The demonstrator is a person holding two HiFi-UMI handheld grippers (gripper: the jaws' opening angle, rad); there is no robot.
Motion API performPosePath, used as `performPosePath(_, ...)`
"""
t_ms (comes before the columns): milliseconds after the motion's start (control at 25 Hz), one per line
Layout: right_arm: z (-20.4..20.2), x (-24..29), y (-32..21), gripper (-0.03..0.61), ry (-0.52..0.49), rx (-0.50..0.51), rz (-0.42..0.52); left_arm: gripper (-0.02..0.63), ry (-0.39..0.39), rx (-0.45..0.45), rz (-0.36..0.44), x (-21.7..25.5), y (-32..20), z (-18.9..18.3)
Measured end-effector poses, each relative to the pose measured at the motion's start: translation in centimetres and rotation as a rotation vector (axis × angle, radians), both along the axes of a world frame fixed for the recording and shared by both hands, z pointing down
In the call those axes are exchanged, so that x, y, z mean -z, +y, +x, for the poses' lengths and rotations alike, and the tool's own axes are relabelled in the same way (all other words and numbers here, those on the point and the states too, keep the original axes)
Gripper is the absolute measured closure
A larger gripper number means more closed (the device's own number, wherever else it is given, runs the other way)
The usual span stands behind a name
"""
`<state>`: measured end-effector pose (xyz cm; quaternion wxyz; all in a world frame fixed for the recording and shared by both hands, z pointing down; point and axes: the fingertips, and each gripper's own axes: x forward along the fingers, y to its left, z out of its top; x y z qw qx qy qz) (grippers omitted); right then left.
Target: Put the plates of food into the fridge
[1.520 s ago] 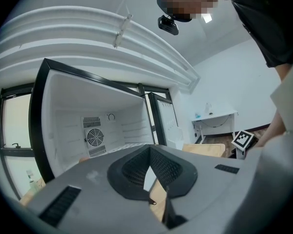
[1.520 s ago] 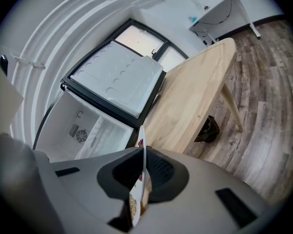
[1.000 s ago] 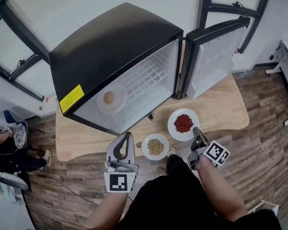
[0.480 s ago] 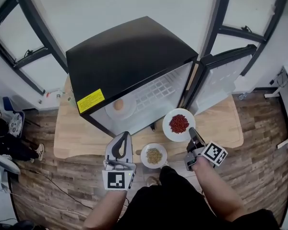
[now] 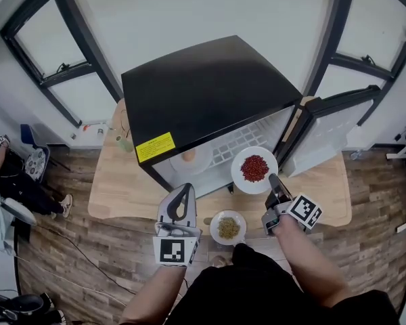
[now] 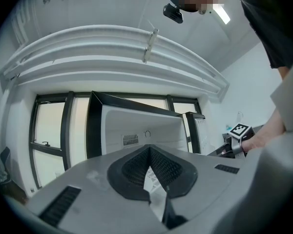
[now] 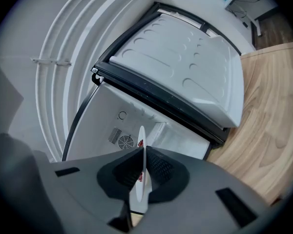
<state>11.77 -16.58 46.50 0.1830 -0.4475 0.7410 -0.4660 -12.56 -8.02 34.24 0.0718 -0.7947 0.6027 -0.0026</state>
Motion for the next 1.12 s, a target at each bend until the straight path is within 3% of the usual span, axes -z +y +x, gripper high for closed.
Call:
performPosePath(560,-2.3,1.1,-5.9,0.546,-0.013,0.054,0.010,0.610,0.055,0.014,-0.005,1.7,-3.6,2.4)
performPosePath(1120,-4.6,0.1,-10.3,0.546,-0.032,0.083,-0.011,0.610,0.036,0.030,-0.036,0.5,-5.9,3.4)
